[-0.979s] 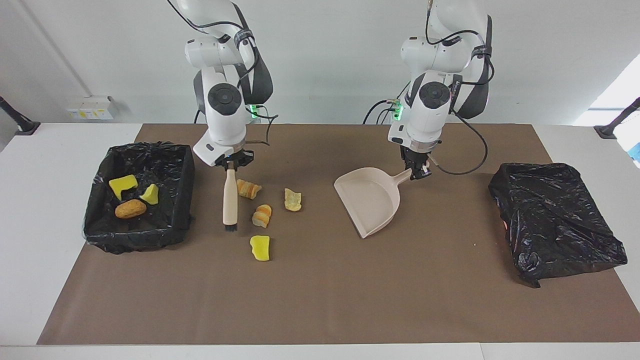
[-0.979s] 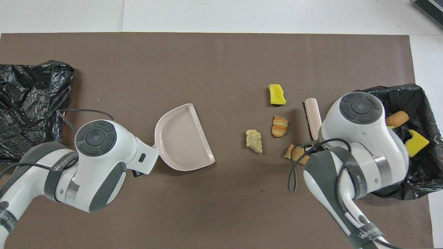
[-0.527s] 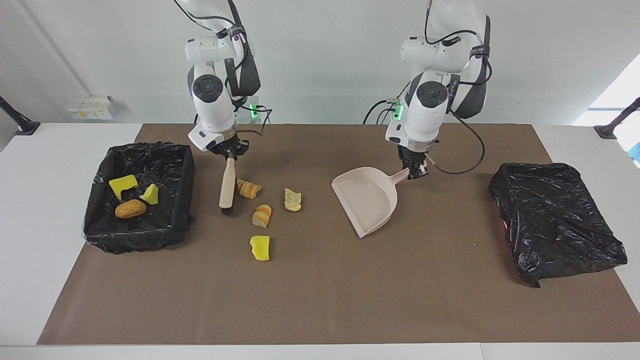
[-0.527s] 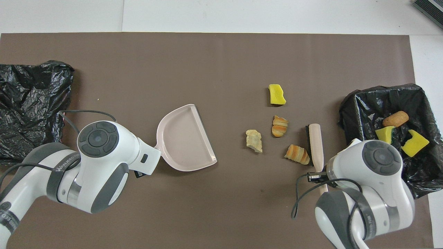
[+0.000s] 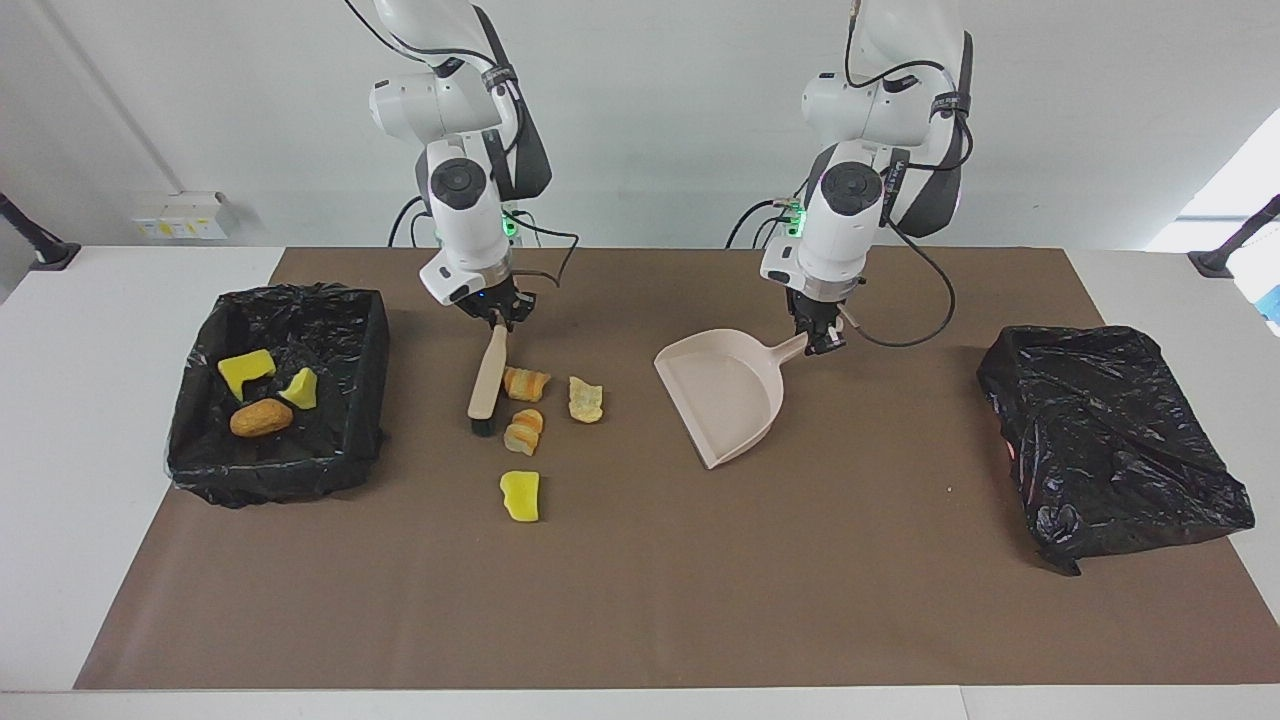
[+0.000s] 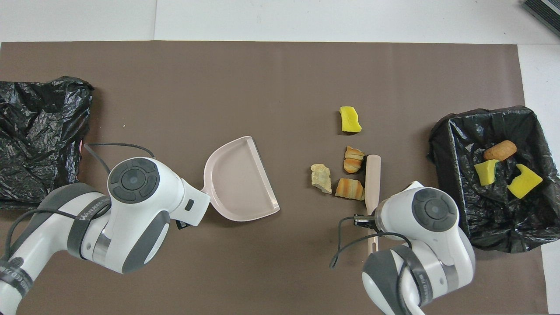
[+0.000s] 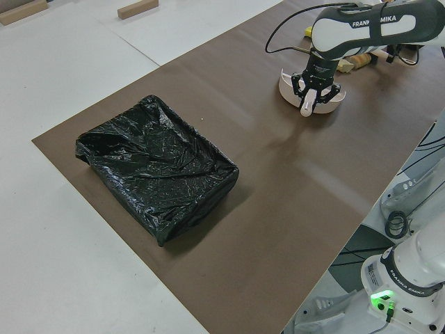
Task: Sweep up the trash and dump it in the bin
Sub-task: 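Sweep the crumbs into the dustpan held by the left gripper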
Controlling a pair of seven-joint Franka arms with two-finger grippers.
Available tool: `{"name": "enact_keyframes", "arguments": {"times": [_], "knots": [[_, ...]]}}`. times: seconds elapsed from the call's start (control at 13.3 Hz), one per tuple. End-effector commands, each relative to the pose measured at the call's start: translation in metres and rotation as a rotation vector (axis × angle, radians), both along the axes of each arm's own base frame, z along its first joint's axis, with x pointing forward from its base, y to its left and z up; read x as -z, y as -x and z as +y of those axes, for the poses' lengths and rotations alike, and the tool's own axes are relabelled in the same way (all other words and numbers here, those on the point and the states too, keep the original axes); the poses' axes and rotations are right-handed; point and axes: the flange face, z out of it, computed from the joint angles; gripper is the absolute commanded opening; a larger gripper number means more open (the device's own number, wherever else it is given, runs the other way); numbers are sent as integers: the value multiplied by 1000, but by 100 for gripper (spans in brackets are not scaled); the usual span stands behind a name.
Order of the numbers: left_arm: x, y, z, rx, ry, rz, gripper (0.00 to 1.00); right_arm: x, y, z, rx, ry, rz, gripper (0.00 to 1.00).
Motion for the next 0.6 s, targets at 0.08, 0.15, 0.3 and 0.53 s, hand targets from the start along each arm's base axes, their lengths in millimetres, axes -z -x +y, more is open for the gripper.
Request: {"name": "enact_keyframes", "arguments": {"times": [0.08, 0.15, 0.3, 0.53], "knots": [[-2, 11, 0, -26, 3, 5, 0, 17, -40, 51, -31, -29, 30, 0], [-2, 11, 0, -26, 3, 5, 0, 21, -41, 65, -52, -32, 36, 0], [-2, 11, 0, -27, 3, 4, 0, 24, -33, 90, -85, -54, 46, 0], [-2, 11, 1, -29, 3, 4, 0, 14, -15, 146, -87, -186, 86, 0]]}}
